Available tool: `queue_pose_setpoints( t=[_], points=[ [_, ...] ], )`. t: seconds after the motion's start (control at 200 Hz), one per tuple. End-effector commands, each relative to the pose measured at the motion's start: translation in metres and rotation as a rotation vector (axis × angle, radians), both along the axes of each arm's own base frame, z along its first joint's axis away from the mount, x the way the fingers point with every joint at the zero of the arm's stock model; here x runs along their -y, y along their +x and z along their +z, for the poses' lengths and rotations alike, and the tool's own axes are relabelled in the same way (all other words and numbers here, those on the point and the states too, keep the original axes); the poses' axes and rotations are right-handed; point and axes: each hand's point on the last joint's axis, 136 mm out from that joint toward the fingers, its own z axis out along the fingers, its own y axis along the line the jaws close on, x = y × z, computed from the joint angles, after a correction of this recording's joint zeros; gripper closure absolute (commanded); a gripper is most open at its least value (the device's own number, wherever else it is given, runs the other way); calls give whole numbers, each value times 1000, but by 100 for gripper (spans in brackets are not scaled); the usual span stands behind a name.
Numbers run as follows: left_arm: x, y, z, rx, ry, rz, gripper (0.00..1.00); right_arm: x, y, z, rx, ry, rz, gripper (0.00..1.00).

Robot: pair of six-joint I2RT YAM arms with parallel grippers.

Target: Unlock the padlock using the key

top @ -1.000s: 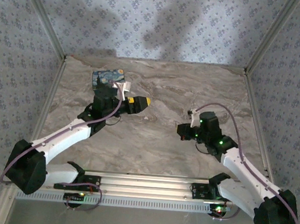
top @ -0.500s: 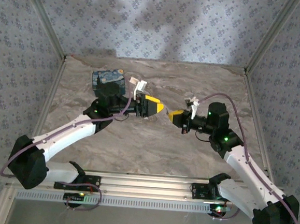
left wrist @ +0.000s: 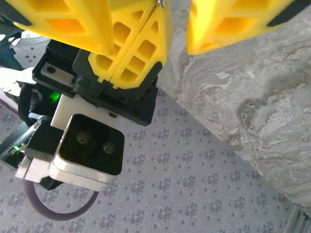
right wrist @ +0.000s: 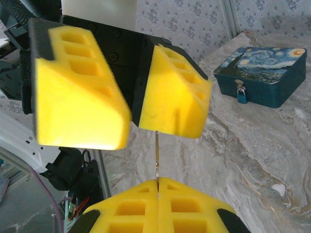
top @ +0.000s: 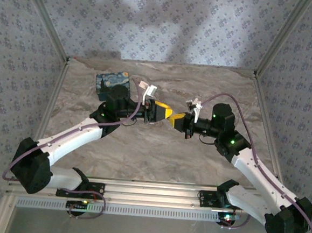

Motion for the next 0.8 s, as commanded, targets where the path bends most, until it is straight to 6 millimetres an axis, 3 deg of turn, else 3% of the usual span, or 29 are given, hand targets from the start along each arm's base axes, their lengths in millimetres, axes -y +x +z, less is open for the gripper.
queue_pose_setpoints(
  t=[0.0,0.2,0.405,0.64,0.794],
  points=[
    [3,-6,14,45,-20,-32,65,-4,-1,21,62,28,19,100],
    [3,-6,13,49,-10,-33,79,-3,1,25,54,45,6,100],
    [3,-5,15,50,-11,-22,100,-3,2,25,37,52,-1,98],
    [2,-4,17,54,-10,-10,100,-4,3,20,10,63,-5,79],
    [2,-3,15,54,-8,-5,100,-6,6,19,4,62,-4,75]
  ],
)
